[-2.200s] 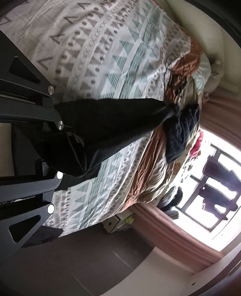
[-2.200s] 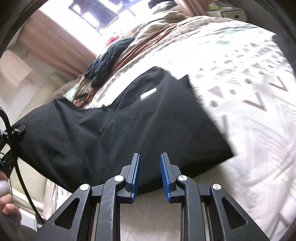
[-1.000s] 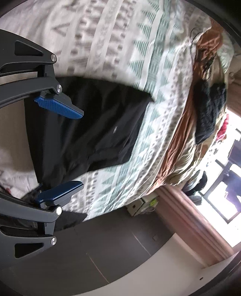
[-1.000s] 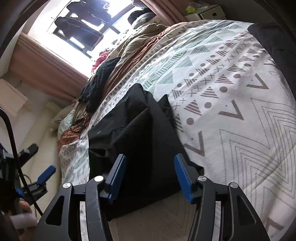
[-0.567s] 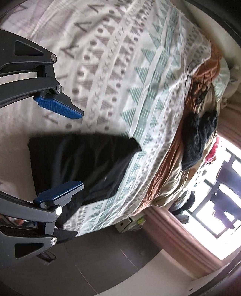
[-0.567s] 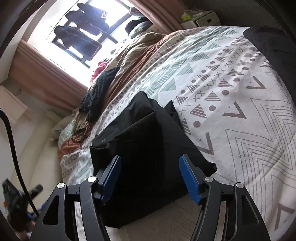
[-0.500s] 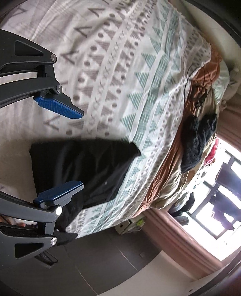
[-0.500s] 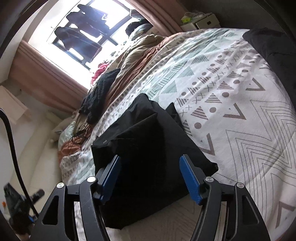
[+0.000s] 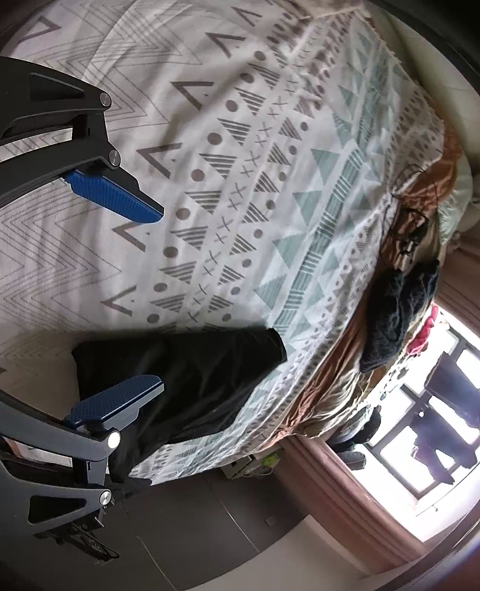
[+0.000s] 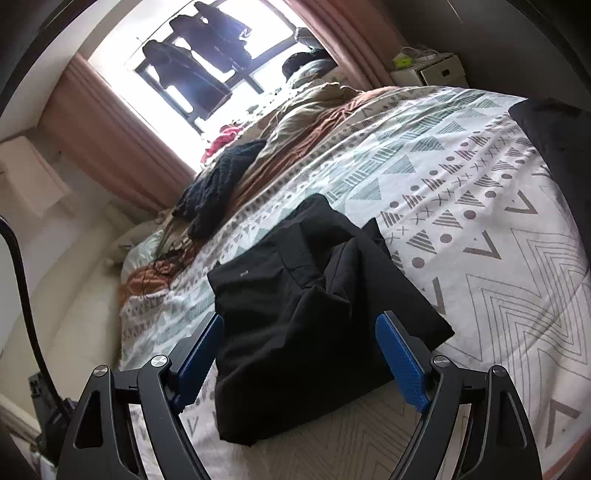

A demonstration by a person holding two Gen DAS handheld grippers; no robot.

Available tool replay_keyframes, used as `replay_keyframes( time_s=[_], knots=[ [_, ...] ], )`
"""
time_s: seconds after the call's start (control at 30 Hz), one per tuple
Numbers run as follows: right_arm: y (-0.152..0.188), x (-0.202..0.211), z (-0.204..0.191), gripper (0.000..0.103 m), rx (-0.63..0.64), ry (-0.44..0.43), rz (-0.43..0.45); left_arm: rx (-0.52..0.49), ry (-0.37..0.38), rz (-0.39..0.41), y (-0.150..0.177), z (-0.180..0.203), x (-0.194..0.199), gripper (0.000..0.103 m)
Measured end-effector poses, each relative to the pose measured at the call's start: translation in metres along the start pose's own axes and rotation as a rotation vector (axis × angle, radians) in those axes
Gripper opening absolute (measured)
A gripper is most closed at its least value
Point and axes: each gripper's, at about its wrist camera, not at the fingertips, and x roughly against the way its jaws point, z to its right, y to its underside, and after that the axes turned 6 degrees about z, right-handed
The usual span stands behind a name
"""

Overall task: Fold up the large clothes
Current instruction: 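Move both open tools to the end of the folded black shirt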

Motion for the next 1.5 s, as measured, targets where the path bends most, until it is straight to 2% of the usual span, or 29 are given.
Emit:
replay_keyframes(
  time_s=[0.23,0.33,0.57,0.7,0.8,0.83,0.87,0.93,1.1,1.2,1.37,1.5],
  knots=[
    [0.002,-0.005,0.011,0.083,-0.006,0.030,-0.033,0.003,0.015,-0.013,0.009,-0.014,-0.012,0.085],
    [0.001,-0.006,0.021,0.073,-0.050,0.030,-0.034,-0.001,0.014,0.006,0.012,-0.017,-0.014,0.085],
    [0.006,-0.031,0.024,0.073,-0.045,0.030,-0.107,0.008,0.022,-0.045,0.018,-0.016,-0.036,0.084],
    [0.001,-0.036,0.027,0.073,-0.086,-0.009,-0.080,-0.016,0.018,-0.060,0.021,-0.008,-0.045,0.084],
    [0.000,-0.040,0.018,0.073,-0.061,-0.026,-0.074,-0.026,0.014,-0.066,0.022,-0.004,-0.049,0.084],
    [0.001,-0.045,0.017,0.070,-0.055,-0.017,-0.091,-0.028,0.012,-0.068,0.022,-0.002,-0.050,0.084],
    [0.003,-0.050,0.018,0.047,-0.056,-0.015,-0.110,-0.028,0.012,-0.068,0.022,-0.001,-0.051,0.084],
    [0.005,-0.057,0.021,0.015,-0.077,-0.025,-0.139,-0.033,0.011,-0.071,0.023,0.003,-0.054,0.083],
    [-0.003,-0.052,0.036,0.011,-0.128,-0.085,-0.096,-0.059,0.024,-0.094,0.026,0.022,-0.065,0.076],
    [-0.002,-0.055,0.051,0.010,-0.192,-0.105,-0.119,-0.080,0.043,-0.118,0.030,0.041,-0.076,0.071],
    [-0.001,-0.050,0.073,0.009,-0.273,-0.120,-0.122,-0.110,0.073,-0.155,0.042,0.073,-0.099,0.069],
    [0.000,-0.051,0.090,0.009,-0.334,-0.134,-0.138,-0.141,0.089,-0.214,0.059,0.097,-0.124,0.062]
  ],
)
